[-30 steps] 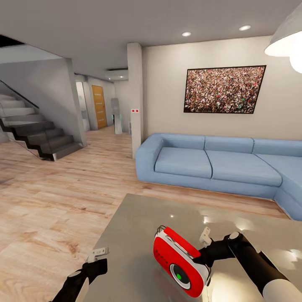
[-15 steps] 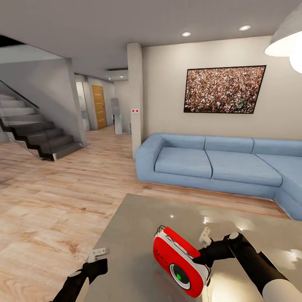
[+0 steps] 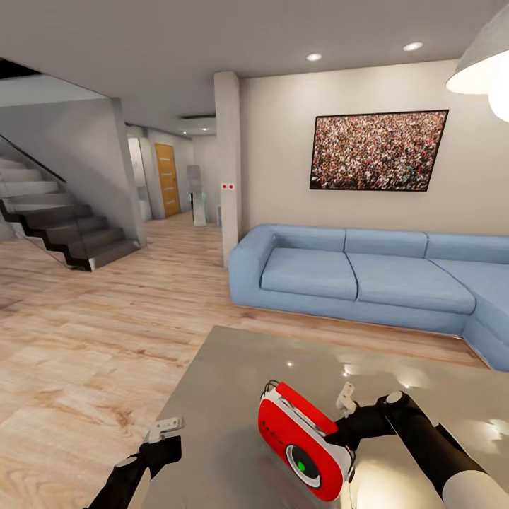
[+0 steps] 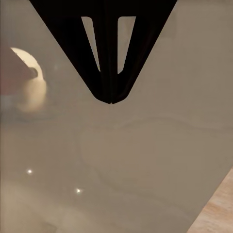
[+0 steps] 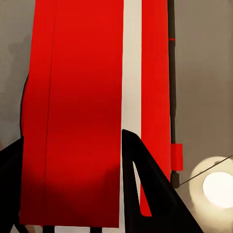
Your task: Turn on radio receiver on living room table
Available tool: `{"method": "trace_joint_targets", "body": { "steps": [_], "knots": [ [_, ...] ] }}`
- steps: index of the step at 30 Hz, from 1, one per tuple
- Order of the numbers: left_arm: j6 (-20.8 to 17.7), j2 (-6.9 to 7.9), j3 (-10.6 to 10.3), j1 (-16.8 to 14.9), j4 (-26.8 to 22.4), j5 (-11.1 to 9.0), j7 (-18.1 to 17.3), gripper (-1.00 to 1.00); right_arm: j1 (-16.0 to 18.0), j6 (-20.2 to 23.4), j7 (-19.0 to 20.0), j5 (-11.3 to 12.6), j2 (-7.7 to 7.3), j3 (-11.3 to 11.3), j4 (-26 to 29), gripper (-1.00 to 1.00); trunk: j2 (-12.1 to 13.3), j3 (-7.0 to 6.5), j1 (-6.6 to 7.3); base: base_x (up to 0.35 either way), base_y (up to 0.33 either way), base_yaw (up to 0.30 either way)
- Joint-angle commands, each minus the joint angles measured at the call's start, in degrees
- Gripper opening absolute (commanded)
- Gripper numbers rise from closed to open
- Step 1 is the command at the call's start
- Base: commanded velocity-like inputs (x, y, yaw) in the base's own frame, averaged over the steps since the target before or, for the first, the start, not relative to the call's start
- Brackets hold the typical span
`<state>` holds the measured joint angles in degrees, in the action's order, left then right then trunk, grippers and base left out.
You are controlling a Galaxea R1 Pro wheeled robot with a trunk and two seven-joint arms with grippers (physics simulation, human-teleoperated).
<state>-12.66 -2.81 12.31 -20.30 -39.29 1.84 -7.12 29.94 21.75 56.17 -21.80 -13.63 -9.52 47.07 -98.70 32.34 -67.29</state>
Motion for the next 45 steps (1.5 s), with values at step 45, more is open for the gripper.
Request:
{"method": "trace_joint_targets", "body": {
  "steps": [45],
  "knots": [
    [0.0,0.0,0.0,0.0,0.0,-0.01,-0.08,-1.0,0.02,0.04,-0.01,0.23,0.0,0.02,-0.04,-1.0,-4.03,1.8,-2.2,0.0,0.0,0.0]
  ]
}}
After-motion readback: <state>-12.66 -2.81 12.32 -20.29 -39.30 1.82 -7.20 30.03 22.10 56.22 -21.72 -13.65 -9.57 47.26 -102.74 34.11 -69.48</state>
